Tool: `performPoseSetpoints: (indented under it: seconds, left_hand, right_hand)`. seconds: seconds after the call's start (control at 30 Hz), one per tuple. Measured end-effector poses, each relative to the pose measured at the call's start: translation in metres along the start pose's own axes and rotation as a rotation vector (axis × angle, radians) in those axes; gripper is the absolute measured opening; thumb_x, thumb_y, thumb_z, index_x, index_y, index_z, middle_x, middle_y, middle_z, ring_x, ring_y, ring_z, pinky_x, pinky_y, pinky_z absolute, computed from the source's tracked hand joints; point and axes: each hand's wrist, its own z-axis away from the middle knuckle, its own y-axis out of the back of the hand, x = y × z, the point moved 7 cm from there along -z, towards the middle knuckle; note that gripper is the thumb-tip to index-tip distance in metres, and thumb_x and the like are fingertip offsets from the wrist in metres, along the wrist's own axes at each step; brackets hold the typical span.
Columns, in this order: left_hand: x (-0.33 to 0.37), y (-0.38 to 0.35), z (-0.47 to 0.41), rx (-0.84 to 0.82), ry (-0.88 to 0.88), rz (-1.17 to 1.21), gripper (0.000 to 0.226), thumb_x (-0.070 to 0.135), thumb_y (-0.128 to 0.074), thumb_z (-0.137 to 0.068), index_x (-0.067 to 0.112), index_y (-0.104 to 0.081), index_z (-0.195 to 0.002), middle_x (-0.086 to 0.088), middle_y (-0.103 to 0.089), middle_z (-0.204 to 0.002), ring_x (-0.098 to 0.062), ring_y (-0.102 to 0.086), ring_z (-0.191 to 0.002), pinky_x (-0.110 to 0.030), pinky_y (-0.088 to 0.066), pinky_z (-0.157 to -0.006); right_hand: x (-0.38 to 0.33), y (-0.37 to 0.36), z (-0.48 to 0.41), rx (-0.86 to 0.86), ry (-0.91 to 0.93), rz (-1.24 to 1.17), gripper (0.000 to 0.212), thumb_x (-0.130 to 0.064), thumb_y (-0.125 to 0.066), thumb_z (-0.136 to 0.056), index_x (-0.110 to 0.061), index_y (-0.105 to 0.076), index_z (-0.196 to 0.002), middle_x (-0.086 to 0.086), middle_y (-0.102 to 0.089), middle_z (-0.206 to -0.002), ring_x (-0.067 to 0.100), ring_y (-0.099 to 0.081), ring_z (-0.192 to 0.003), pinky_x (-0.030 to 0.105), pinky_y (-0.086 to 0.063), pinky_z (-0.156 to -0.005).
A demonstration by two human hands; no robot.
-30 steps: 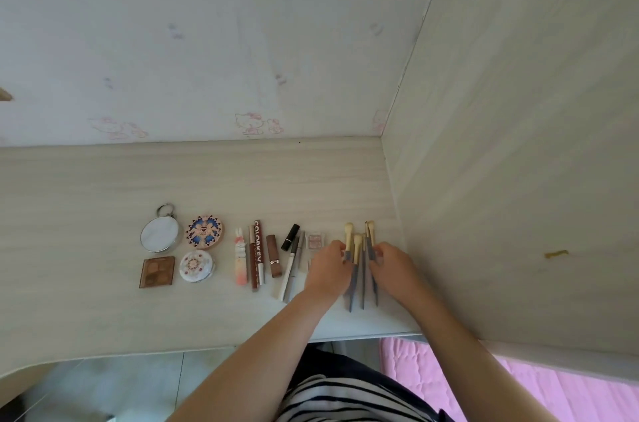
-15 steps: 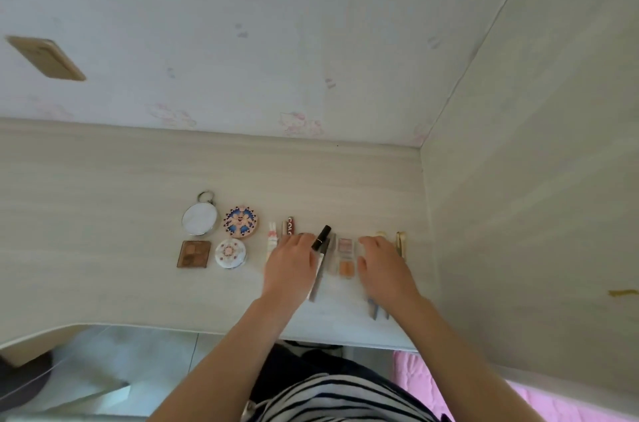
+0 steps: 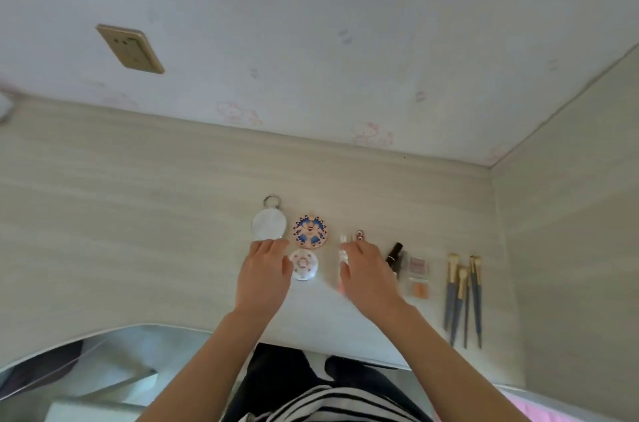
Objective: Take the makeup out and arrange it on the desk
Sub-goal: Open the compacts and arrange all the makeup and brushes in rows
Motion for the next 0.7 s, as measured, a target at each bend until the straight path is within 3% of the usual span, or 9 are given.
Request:
performPoseSetpoints:
  seconds: [0.1, 0.33, 0.53, 0.7]
  left_hand:
    - [-0.038, 0.015, -0.015, -0.04, 0.046, 0.019, 0.026, 0.009, -0.055, -0.088, 0.011, -0.063, -0.113, -0.005, -0.065, -0.106, -0.027, -0.051, -0.106, -0.039, -0.049, -0.08]
    - [-0.099, 0.024, -0.054, -0.169, 0.083, 0.036, 0.033, 0.015, -0.049, -0.093, 0.014, -0.055, -0.126, -0.001, -0.057, -0.121, -0.022, -0.042, -0.117, -0.034, -0.046, -0.087]
    - [-0.102, 0.004, -0.077, -0.286, 0.051, 0.073, 0.03, 0.025, -0.05, -0.095, 0.014, -0.053, -0.123, -0.003, -0.05, -0.123, -0.024, -0.04, -0.113, -0.032, -0.041, -0.089]
    - [-0.104, -0.014, -0.084, -0.337, 0.116, 0.093, 0.042, 0.036, -0.053, -0.092, 0.018, -0.049, -0.13, -0.003, -0.044, -0.123, -0.025, -0.037, -0.114, -0.034, -0.039, -0.095]
  right_hand:
    - [-0.032, -0.013, -0.016, -0.003, 0.001, 0.04, 0.034, -0.024, -0.038, -0.098, -0.017, -0.046, -0.131, -0.001, -0.045, -0.134, 0.018, -0.035, -0.129, 0.031, -0.029, -0.106]
    - [-0.077, -0.033, -0.072, 0.011, -0.099, 0.104, 0.033, -0.028, -0.037, -0.098, -0.015, -0.051, -0.126, 0.002, -0.046, -0.135, 0.022, -0.029, -0.132, 0.035, -0.036, -0.101]
    - [-0.092, -0.056, -0.098, -0.111, -0.181, 0.16, 0.044, -0.038, -0.039, -0.098, -0.012, -0.041, -0.134, 0.005, -0.031, -0.147, 0.031, -0.008, -0.143, 0.039, -0.024, -0.113]
    - [-0.093, -0.068, -0.108, -0.163, -0.223, 0.155, 0.053, -0.043, -0.041, -0.097, -0.007, -0.039, -0.136, 0.004, -0.025, -0.15, 0.033, 0.001, -0.145, 0.041, -0.018, -0.115]
